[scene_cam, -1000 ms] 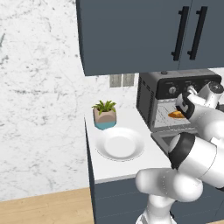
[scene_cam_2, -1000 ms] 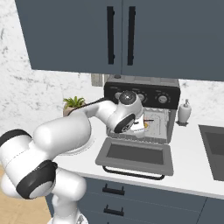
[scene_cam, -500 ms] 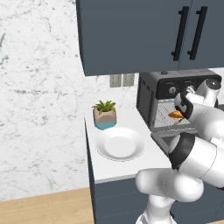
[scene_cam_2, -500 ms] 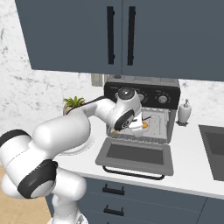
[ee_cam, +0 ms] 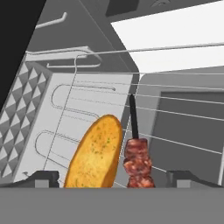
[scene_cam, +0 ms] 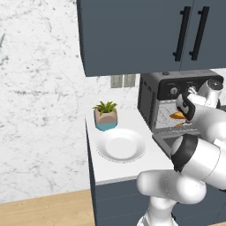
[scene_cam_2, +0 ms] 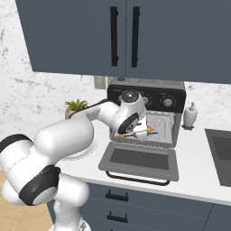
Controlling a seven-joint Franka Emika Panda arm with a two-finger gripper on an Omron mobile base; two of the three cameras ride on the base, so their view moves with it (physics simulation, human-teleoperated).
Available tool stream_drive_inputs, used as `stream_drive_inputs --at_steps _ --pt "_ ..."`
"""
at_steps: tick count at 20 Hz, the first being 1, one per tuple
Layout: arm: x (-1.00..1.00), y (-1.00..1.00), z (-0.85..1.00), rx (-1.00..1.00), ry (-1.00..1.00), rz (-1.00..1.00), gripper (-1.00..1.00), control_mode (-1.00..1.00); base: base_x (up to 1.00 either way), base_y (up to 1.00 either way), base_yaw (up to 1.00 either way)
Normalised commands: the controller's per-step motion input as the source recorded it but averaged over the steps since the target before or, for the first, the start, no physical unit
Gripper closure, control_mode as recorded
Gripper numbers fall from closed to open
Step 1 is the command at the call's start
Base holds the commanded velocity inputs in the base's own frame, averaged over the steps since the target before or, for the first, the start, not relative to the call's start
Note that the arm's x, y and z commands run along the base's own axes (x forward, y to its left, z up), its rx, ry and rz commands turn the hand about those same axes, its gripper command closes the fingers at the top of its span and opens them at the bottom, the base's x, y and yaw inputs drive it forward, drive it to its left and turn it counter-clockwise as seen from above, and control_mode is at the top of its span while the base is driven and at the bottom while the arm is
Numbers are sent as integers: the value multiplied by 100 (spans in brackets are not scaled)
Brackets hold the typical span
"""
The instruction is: Pick up the kebab skewer and baguette bread, and place them inside the toaster oven. Close the toaster oven door and start by setting the timer.
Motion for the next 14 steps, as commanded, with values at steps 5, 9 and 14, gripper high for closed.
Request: stream_drive_inputs --at_steps 5,9,14 --pt "-30 -30 0 0 0 4 -100 -100 0 0 0" --pt "-91 -53 0 0 -9 20 -100 -100 0 0 0" --pt "-39 -23 0 -3 0 35 -100 -100 0 0 0"
